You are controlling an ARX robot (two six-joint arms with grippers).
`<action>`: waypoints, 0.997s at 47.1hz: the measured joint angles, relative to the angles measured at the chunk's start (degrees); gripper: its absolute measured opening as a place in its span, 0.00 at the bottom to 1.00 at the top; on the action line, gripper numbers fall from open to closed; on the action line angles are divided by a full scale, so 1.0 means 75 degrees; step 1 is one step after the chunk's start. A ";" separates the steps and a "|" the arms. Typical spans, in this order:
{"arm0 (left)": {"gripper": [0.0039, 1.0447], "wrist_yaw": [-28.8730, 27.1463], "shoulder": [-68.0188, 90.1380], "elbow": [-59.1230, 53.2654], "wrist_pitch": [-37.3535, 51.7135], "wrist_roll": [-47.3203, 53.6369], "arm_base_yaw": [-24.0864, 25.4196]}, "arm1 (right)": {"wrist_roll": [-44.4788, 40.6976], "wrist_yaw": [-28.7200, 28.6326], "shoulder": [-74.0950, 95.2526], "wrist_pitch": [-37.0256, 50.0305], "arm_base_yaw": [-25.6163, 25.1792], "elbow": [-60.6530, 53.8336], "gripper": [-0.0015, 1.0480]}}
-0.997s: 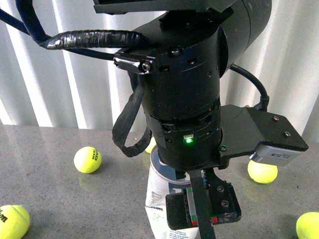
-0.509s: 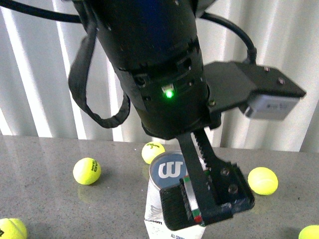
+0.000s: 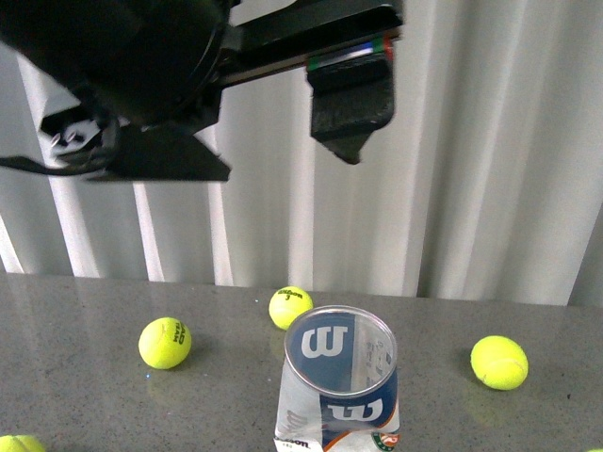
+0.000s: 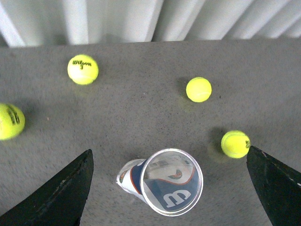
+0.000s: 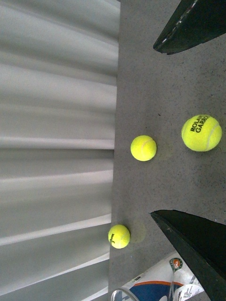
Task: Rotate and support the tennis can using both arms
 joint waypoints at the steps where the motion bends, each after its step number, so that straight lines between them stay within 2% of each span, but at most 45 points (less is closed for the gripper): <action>1: 0.94 -0.0006 -0.0003 -0.0015 0.0003 -0.0195 0.0012 | 0.0000 0.0000 0.0000 0.0000 0.0000 0.0000 0.93; 10: 0.94 -0.0047 0.0047 -0.0140 0.0041 -0.1241 0.0009 | 0.0000 0.0003 0.0000 0.0000 0.0000 0.0000 0.93; 11: 0.92 -0.0294 0.0000 -0.0283 0.0402 -0.1110 -0.0064 | 0.0000 0.0000 0.0000 0.0000 0.0000 0.0000 0.93; 15: 0.76 -0.2806 -0.0475 -0.1804 0.3611 0.0259 -0.0058 | 0.0000 -0.0006 0.0000 0.0000 0.0000 0.0000 0.93; 16: 0.71 -0.3223 -0.0711 -0.2355 0.4465 0.0778 0.0041 | 0.0000 -0.0003 0.0003 0.0000 0.0003 0.0000 0.93; 18: 0.63 -0.3383 -0.1131 -0.3191 0.5552 0.1297 0.0303 | 0.0000 0.0009 0.0000 0.0000 0.0003 0.0000 0.93; 22: 0.46 -0.3127 -0.1938 -0.4427 0.6519 0.1786 0.0857 | 0.0000 0.0009 0.0000 0.0000 0.0000 0.0000 0.93; 25: 0.37 -0.2917 -0.2276 -0.4916 0.6656 0.1897 0.1099 | 0.0000 -0.0003 0.0000 0.0000 0.0000 0.0000 0.93; 32: 0.04 -0.2139 -0.3209 -0.6283 0.6854 0.2078 0.1786 | 0.0000 0.0006 0.0000 0.0000 0.0000 0.0000 0.93; 39: 0.03 -0.1568 -0.4144 -0.7184 0.6878 0.2142 0.2430 | 0.0000 -0.0003 0.0000 0.0000 0.0000 0.0000 0.93; 47: 0.03 -0.1166 -0.4800 -0.7673 0.6726 0.2145 0.2786 | 0.0000 0.0000 0.0000 0.0000 0.0003 0.0000 0.93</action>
